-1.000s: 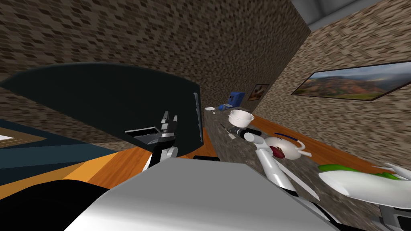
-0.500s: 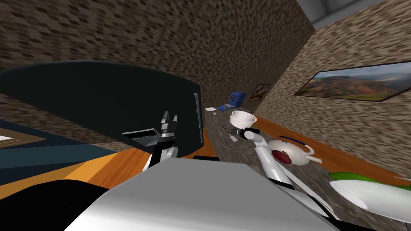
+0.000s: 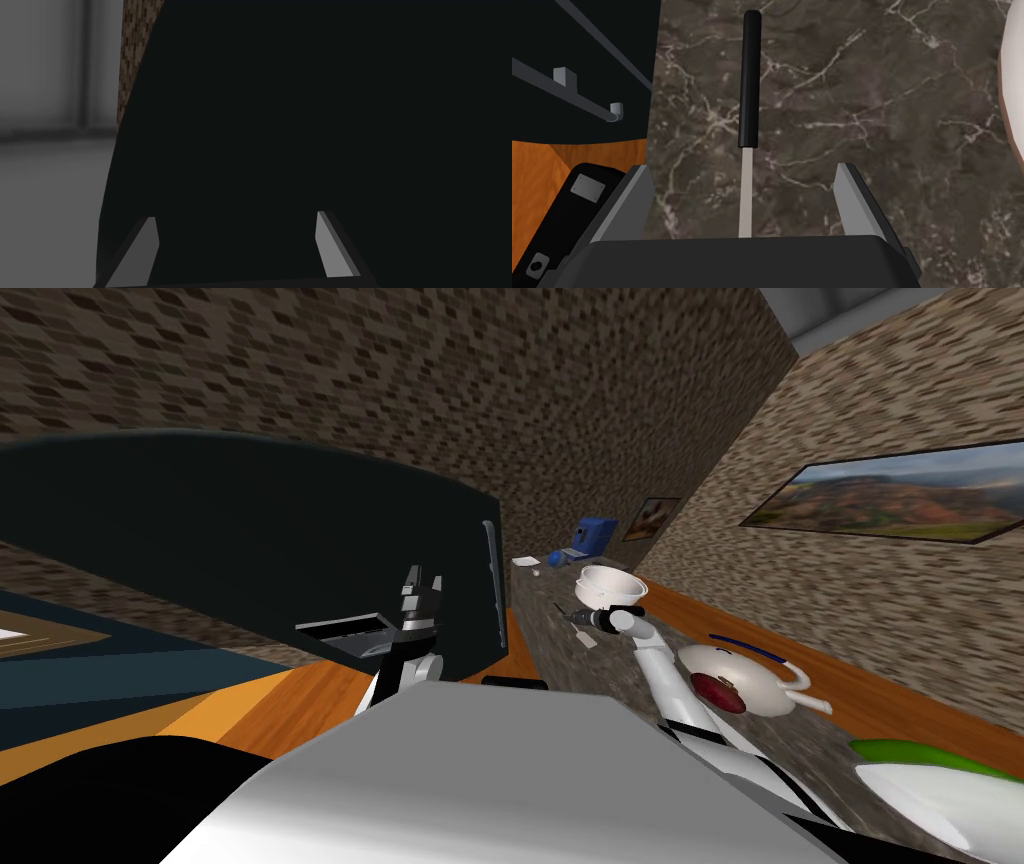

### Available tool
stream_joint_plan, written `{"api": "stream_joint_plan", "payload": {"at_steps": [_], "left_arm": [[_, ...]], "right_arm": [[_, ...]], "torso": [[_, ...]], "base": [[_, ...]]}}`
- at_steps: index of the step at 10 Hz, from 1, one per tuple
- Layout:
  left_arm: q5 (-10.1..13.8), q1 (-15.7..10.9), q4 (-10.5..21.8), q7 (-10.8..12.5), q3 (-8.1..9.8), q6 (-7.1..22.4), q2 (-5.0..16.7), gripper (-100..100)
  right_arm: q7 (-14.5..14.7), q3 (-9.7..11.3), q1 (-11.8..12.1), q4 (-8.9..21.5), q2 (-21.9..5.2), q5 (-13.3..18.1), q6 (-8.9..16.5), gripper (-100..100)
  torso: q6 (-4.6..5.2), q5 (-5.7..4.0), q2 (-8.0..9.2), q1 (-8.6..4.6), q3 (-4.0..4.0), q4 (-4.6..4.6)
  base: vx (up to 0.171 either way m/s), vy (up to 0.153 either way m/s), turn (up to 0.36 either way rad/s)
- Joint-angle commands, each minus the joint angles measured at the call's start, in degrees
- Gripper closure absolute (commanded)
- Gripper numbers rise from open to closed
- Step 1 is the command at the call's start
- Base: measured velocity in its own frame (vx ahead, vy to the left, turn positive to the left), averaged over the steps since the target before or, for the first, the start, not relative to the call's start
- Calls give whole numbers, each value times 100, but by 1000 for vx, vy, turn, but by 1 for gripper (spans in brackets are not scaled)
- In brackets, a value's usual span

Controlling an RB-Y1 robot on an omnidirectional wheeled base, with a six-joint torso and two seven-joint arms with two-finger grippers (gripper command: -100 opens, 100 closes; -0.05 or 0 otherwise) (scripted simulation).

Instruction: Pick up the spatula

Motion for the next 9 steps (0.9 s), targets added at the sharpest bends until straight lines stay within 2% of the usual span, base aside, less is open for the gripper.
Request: {"api": "stream_joint_plan", "payload": {"at_steps": [1, 4, 5, 6, 7, 8, 9], "left_arm": [[0, 0, 0, 0, 0, 0, 0, 0], [0, 0, 0, 0, 0, 0, 0, 0], [0, 0, 0, 0, 0, 0, 0, 0], [0, 0, 0, 0, 0, 0, 0, 0], [0, 0, 0, 0, 0, 0, 0, 0], [0, -1, 0, 0, 0, 0, 0, 0], [0, -2, 0, 0, 0, 0, 0, 0]], "right_arm": [[-137, -31, -98, 160, -60, -93, 282, -100], [-277, -53, -199, 378, -139, -196, 582, -100], [-240, -50, -190, 355, -125, -180, 515, -100], [-248, -50, -194, 364, -127, -183, 535, 0], [-487, 218, -251, 416, -264, -219, 307, -100], [-643, 392, -309, 470, -400, -256, 137, -100], [-726, 487, -309, 470, -400, -256, 82, -100]], "torso": [[0, 0, 0, 0, 0, 0], [1, 0, 1, 0, 0, -1], [1, 0, 8, 1, 4, 1], [1, 0, 15, -1, 8, 3], [1, 0, 19, -2, 11, 4], [-2, -2, 26, -10, 14, 5], [-1, -4, 34, -19, 19, 7]], "base": [[61, 8, 15], [45, 8, 6], [9, 4, 0], [0, 0, 0], [-20, -27, 95], [-49, -52, 165], [-33, -33, 100]]}}
